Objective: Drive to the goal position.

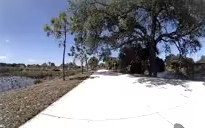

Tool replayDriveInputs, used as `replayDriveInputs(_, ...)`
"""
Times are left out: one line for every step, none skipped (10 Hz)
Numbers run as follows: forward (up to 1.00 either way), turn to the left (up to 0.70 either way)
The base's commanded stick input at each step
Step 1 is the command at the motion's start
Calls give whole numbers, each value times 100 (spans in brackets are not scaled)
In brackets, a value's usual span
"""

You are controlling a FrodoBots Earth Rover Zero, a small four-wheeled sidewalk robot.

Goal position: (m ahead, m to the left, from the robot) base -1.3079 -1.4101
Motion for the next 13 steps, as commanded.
replayDriveInputs(85, 0)
replayDriveInputs(85, 0)
replayDriveInputs(85, 0)
replayDriveInputs(85, -3)
replayDriveInputs(85, -18)
replayDriveInputs(85, -32)
replayDriveInputs(85, -34)
replayDriveInputs(85, -34)
replayDriveInputs(85, -34)
replayDriveInputs(85, -34)
replayDriveInputs(85, -34)
replayDriveInputs(85, -34)
replayDriveInputs(85, -34)
